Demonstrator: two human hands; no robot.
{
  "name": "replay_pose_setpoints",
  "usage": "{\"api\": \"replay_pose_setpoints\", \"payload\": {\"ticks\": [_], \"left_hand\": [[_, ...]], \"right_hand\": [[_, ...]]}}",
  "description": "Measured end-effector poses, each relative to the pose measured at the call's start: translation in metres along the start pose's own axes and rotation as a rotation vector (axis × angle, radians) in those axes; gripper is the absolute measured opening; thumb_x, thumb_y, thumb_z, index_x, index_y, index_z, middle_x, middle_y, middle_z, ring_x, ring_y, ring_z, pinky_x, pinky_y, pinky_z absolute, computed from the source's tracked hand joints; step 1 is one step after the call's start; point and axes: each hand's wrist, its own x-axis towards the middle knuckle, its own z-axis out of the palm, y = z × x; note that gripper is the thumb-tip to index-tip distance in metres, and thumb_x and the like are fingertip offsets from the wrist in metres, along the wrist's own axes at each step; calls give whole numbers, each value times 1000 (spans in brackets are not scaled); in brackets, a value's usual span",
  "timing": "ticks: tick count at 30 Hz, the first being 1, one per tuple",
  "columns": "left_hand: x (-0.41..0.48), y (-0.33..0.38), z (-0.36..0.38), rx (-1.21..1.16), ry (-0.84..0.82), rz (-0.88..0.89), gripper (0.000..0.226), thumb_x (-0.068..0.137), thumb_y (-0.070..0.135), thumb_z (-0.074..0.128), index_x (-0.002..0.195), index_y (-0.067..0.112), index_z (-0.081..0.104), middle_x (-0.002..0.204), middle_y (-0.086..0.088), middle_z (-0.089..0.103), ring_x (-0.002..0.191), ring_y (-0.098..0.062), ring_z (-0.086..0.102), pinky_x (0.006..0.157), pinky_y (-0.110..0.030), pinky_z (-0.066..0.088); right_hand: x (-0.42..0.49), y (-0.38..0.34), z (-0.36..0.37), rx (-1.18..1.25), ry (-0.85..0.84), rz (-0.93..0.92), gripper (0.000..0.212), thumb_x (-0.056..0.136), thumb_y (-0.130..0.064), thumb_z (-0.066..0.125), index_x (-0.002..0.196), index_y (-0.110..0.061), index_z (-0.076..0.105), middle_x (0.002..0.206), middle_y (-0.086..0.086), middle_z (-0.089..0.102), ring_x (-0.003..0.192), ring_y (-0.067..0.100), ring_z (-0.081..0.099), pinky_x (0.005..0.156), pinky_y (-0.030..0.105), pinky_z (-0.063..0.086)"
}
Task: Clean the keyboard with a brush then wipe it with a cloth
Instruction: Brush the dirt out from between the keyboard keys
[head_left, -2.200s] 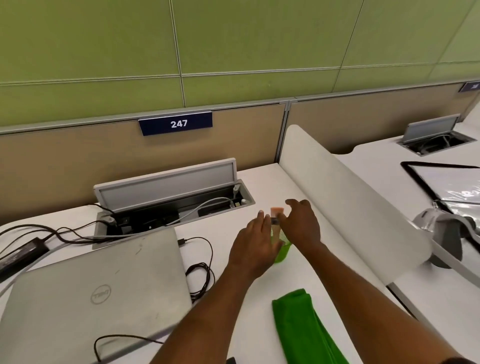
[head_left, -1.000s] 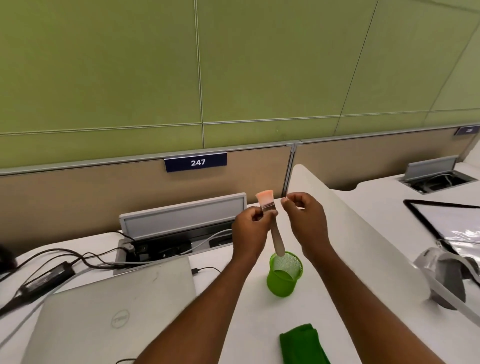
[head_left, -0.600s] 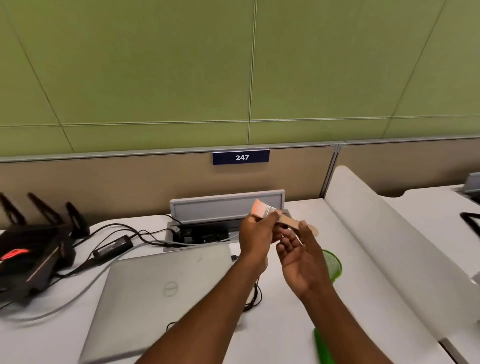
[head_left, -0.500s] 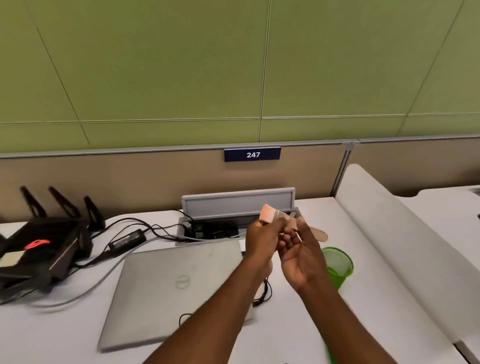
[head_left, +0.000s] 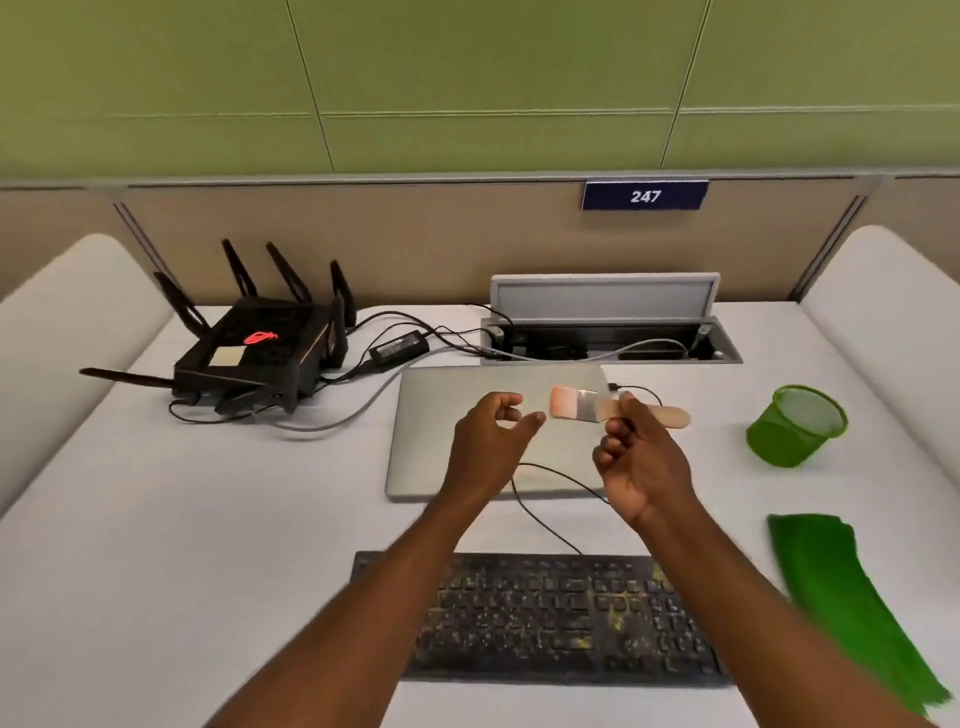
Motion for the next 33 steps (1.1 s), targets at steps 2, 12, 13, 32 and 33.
{"api": "replay_pose_setpoints", "payload": {"ticks": [2,12,13,32,33], "left_hand": [[-13,-21,-25,82,-5,16,42,95,36,69,132,19,59,117,4,64,100,-10,60,77,-14,47],[-77,-170,-154,553,-418,18,112,72,62,82,159,25,22,164,3,27,148,-15,29,115,-32,30],[-80,-182,-161,560,-471,-18,123,67,62,86,161,25,15,167,3,20,151,-15,23,119,-34,27],[-88,-245,-168,598,-586,257,160,49,84,80,156,29,-25,169,7,-18,155,-12,-14,127,-34,-4],[-89,-245,-169,600,-587,253,159,50,84,80,157,27,-24,168,6,-18,155,-12,-14,127,-33,-5]], "right_hand": [[-14,28,4,-50,9,4,11,94,-22,64,90,-14,57,57,-2,47,43,6,40,41,18,35],[-62,155,23,-250,77,47,11,96,-15,61,89,-7,61,60,2,52,46,9,44,47,23,36],[-64,164,23,-301,94,24,9,96,-13,59,90,-6,62,63,4,54,48,9,46,47,23,37],[-77,240,59,-1253,67,-413,24,89,-22,61,67,-13,66,55,-3,61,46,4,54,42,15,37],[-76,242,63,-1270,60,-421,26,90,-22,61,66,-13,65,53,-5,59,45,2,51,40,12,34]]}}
